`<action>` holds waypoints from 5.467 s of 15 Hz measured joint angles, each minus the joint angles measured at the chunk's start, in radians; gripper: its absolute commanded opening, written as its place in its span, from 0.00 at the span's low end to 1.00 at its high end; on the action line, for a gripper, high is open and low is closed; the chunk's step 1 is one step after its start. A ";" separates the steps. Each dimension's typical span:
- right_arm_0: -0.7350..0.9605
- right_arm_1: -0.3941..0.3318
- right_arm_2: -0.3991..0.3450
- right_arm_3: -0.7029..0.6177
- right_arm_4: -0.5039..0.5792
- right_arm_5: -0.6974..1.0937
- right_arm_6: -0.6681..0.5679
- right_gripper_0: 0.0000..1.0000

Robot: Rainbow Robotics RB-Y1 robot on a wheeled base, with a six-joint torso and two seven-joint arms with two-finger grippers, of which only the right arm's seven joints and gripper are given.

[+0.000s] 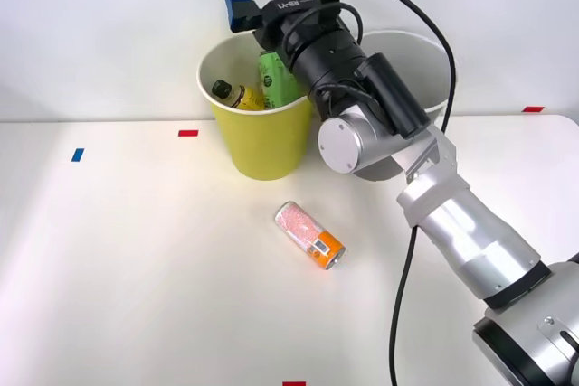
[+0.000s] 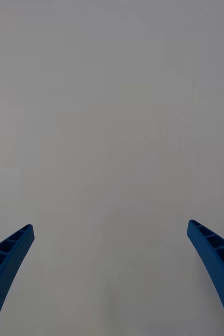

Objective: Put cans in the gray bin, plastic bottles in the light green bin

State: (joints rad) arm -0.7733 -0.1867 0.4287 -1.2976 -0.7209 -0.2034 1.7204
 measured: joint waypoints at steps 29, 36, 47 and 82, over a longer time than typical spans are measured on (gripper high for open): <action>1.339 -0.311 -0.141 -0.853 0.243 -0.240 -0.002 1.00; 1.484 -0.211 -0.188 -0.853 0.284 -0.238 0.009 1.00; 1.445 -0.105 -0.291 -0.680 0.480 -0.235 -0.053 1.00; 1.670 0.103 -0.322 -0.634 1.112 -0.514 -0.794 1.00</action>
State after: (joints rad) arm 0.8963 -0.0838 0.1068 -1.9318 0.3915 -0.7172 0.9266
